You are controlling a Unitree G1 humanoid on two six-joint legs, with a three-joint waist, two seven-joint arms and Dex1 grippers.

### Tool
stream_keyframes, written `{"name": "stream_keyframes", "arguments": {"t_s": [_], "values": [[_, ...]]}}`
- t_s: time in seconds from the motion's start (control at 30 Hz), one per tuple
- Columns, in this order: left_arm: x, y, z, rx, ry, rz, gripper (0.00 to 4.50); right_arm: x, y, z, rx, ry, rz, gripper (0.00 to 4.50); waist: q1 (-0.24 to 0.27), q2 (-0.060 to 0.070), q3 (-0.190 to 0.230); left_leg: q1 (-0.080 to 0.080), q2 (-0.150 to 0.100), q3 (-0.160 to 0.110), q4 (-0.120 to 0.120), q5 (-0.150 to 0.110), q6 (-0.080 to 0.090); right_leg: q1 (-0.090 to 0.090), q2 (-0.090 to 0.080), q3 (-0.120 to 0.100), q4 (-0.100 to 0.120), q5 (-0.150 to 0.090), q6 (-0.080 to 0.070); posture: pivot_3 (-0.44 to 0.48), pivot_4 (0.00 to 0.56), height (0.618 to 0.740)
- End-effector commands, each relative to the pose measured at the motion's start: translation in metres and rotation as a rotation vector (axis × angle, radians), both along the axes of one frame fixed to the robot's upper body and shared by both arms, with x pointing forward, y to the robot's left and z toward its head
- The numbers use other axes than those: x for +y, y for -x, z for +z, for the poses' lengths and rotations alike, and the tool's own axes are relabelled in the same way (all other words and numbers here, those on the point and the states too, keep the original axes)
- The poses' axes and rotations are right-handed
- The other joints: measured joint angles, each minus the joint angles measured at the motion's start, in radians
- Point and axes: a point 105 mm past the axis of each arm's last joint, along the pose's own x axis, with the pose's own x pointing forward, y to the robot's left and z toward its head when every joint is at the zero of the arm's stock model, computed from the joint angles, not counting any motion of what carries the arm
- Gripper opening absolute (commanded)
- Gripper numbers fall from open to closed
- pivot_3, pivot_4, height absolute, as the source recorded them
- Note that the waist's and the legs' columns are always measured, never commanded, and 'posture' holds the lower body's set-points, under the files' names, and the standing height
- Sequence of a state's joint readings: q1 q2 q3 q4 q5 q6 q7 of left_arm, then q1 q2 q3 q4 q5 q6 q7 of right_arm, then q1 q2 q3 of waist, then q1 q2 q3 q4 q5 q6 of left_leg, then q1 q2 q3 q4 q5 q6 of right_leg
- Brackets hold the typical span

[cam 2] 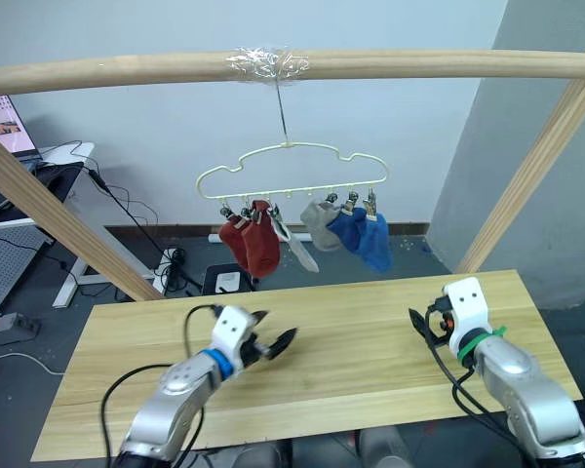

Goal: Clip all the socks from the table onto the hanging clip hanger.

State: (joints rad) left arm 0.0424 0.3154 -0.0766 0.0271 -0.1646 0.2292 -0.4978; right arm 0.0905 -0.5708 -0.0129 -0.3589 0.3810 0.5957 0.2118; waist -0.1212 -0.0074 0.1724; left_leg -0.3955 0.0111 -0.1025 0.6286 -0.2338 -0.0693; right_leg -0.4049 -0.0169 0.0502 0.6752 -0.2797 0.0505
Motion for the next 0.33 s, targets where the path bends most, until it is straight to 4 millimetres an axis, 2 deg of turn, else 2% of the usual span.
{"name": "stream_keyframes", "arguments": {"t_s": [0.03,0.2,0.33], "values": [[0.046,0.013,-0.012,-0.010,-0.135,0.121,4.48,-0.012,0.003,-0.011,-0.073,0.070,-0.060,4.50,0.007,0.000,-0.001,0.000,0.000,0.000,0.000,0.000,0.000,0.000,0.000,0.000,0.000,0.000,0.000,-0.090,0.100,0.740],[0.084,0.033,-0.021,0.014,-0.145,0.292,4.48,-0.025,0.010,-0.033,-0.066,0.082,-0.114,4.50,0.034,-0.004,-0.006,-0.001,-0.001,0.002,0.000,0.000,0.000,0.000,-0.002,0.001,-0.001,0.000,0.000,-0.061,0.084,0.740],[0.095,0.034,-0.019,0.013,-0.108,0.387,4.48,-0.031,0.007,-0.037,-0.077,0.075,-0.135,4.50,0.041,-0.005,-0.015,0.000,-0.001,0.002,0.000,0.000,0.000,0.000,-0.002,0.001,0.000,0.001,-0.001,-0.039,0.064,0.740]]}}
